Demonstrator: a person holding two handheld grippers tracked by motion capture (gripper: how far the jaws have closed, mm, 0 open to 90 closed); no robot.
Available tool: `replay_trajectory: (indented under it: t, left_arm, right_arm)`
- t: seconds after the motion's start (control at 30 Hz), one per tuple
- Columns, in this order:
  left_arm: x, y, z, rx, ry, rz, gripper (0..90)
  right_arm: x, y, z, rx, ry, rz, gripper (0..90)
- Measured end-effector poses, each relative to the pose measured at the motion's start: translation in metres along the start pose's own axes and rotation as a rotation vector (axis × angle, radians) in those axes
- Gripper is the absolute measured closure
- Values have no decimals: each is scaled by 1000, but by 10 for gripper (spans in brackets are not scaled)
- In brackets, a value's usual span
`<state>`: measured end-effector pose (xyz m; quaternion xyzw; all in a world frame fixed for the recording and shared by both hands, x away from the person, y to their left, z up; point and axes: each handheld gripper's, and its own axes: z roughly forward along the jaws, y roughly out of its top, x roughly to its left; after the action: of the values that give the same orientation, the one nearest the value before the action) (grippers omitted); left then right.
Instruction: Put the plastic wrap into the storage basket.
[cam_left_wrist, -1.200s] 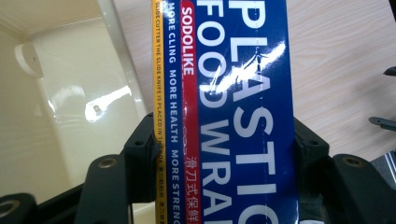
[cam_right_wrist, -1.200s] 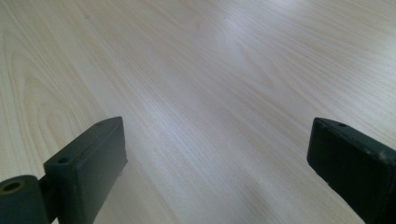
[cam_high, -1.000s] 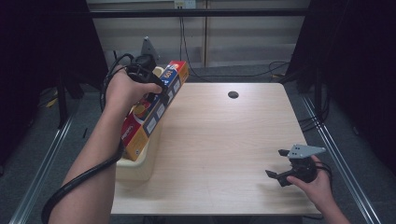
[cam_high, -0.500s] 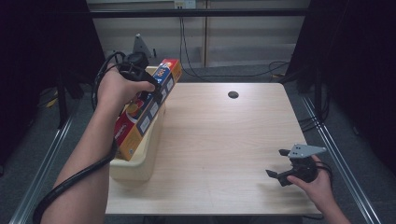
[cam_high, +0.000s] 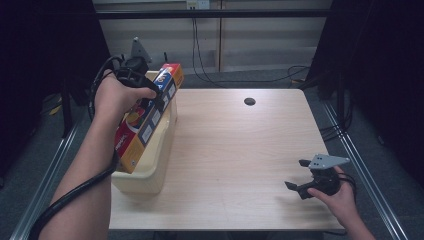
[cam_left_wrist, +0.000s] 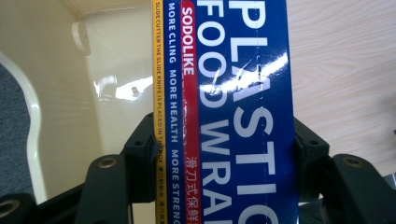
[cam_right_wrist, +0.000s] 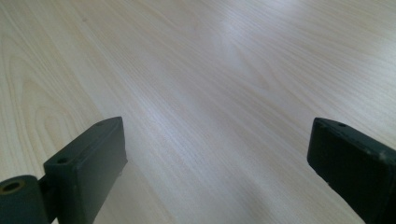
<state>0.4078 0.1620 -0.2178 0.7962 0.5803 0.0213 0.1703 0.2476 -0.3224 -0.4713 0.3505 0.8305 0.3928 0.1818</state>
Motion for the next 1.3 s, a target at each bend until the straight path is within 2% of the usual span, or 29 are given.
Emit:
replay_trajectory:
  t: [0.13, 0.47, 0.57, 0.7, 1.1, 1.3]
  left_arm:
    - [5, -2, -2, -4, -1, -15, 406]
    - [16, -8, -2, -14, 26, -58, 406]
    - [17, -10, -1, -6, 36, -56, 406]
    - [21, -12, 1, -8, 27, -67, 405]
    - [35, -23, 9, 4, 44, -100, 405]
    - [41, -28, 14, 12, 38, -112, 406]
  right_arm:
    - [0, 0, 0, 0, -1, -3, 46]
    - [0, 1, 0, -1, 6, 1, 46]
    - [0, 1, 0, 0, 4, 6, 46]
    - [0, 1, 0, -1, 3, 2, 47]
    - [1, 1, 0, -2, -2, 2, 47]
    - [1, 2, 0, -3, 4, 1, 47]
